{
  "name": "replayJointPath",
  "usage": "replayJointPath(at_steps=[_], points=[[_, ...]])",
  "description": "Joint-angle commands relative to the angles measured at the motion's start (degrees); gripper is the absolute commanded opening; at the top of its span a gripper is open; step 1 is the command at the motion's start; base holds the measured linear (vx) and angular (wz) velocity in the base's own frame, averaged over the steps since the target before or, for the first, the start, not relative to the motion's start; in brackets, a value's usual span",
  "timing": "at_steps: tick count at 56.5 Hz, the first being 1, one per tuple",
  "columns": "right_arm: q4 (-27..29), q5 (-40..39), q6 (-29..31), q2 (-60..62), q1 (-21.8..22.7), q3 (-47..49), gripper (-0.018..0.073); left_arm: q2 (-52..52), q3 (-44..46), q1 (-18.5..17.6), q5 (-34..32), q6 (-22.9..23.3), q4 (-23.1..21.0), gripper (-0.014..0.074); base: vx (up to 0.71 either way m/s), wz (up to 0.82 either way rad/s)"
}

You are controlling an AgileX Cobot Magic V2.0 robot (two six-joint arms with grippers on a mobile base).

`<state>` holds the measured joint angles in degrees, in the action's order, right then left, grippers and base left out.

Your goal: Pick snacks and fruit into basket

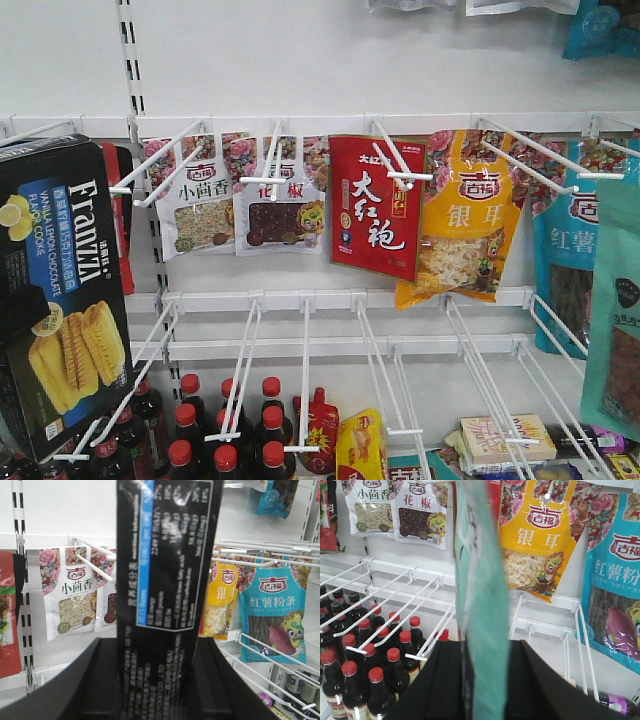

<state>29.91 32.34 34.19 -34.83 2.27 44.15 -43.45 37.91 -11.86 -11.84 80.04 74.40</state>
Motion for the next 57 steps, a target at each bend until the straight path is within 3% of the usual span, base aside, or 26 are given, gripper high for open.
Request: replayJointPath(at_steps=[1, 57], points=[[1.1, -4.7, 0.1, 0.0, 0.2, 1.7, -0.0009, 0.4, 1.9, -0.2, -1.5, 0.5, -1.1, 0.0002, 0.0, 0.0], [1.1, -4.7, 0.1, 0.0, 0.2, 1.7, -0.0009, 0.4, 1.9, -0.1, -1.5, 0.5, -1.1, 0.0002, -0.12, -0.05]])
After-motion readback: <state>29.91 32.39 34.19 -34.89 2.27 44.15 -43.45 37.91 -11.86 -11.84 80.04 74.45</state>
